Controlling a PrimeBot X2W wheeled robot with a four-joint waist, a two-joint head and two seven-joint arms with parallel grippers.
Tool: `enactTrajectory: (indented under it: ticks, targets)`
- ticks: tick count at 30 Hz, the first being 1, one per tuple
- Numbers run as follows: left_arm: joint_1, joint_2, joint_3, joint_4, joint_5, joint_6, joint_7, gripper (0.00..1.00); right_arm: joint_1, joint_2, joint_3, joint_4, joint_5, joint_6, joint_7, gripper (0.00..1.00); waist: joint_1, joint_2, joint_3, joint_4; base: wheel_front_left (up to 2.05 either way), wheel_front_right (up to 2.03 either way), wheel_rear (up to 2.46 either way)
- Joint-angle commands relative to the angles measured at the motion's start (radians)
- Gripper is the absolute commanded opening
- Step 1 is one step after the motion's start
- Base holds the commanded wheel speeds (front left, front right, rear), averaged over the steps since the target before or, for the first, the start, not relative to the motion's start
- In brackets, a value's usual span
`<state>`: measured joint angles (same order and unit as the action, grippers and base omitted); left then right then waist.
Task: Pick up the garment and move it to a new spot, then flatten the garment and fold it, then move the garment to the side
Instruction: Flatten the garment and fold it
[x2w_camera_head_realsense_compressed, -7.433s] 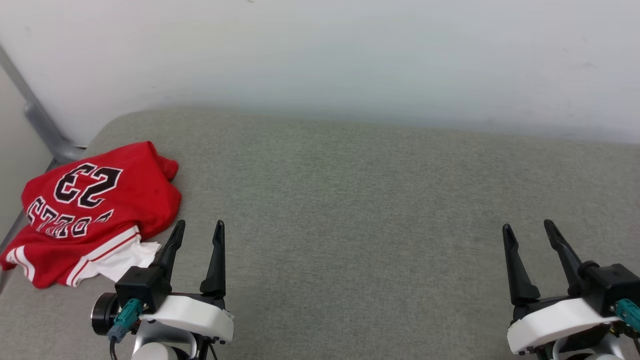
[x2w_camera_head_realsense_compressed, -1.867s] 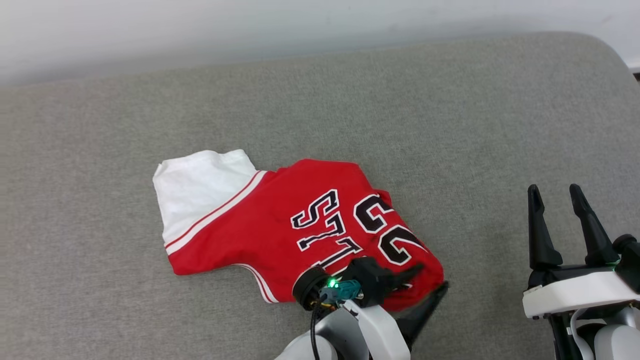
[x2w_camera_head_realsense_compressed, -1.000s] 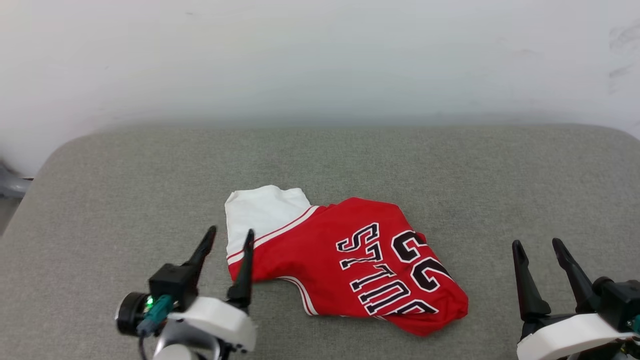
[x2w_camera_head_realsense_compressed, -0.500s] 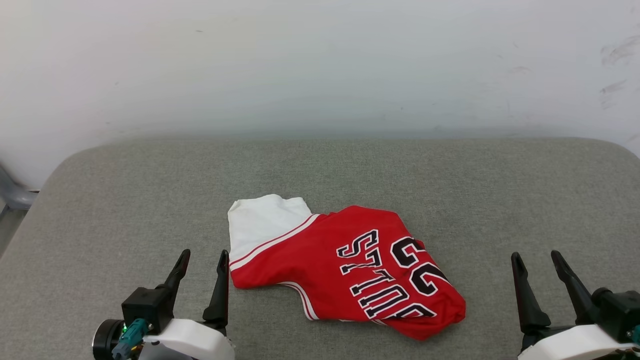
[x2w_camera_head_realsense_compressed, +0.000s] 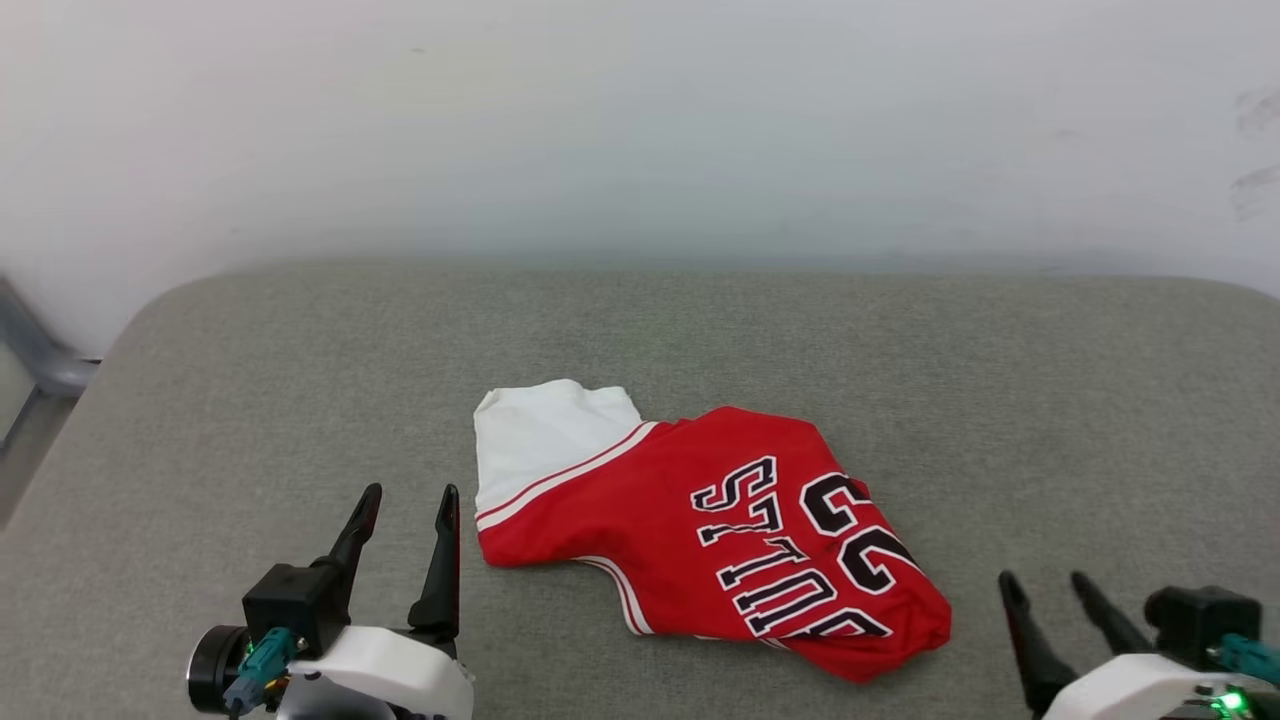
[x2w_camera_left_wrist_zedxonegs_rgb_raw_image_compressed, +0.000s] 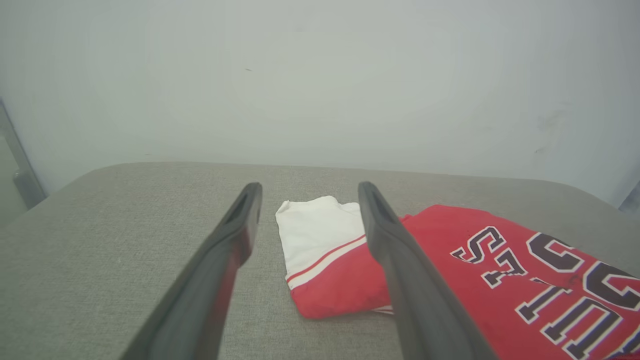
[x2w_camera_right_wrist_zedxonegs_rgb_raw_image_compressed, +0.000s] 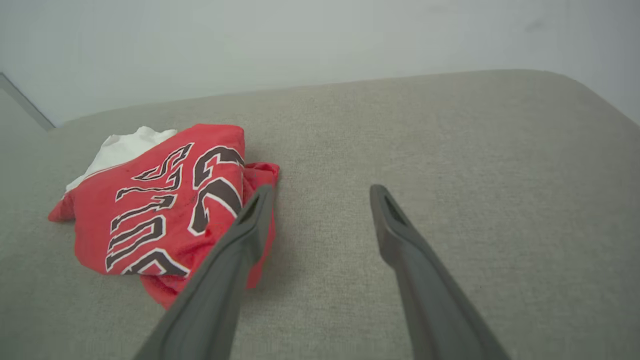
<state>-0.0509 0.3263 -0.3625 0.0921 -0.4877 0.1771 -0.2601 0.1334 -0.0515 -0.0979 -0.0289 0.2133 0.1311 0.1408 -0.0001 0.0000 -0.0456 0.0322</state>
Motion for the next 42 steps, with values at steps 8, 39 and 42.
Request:
enactTrajectory:
  ticks: [8, 39, 42]
  targets:
    - [-0.048, -0.027, 0.003, -0.021, 0.021, -0.012, -0.006, 1.0, -0.103, -0.103, 0.085, 0.07, 0.089, -0.001, 0.261, 1.0, 0.0001, 0.0, 0.055, 0.082, 0.0, 0.0, 0.0]
    - [-0.141, -0.218, 0.125, -0.004, 0.16, -0.152, -0.006, 1.0, -0.539, -0.394, 0.364, 0.269, 0.274, -0.001, 0.535, 0.0, 0.0001, 0.0, 0.279, 0.207, 0.0, 0.0, 0.0]
    - [-0.155, -0.229, 0.132, -0.006, 0.169, -0.167, -0.005, 1.0, -0.605, -0.413, 0.339, 0.255, 0.253, -0.001, 0.537, 0.0, 0.0001, 0.0, 0.299, 0.208, 0.0, 0.0, 0.0]
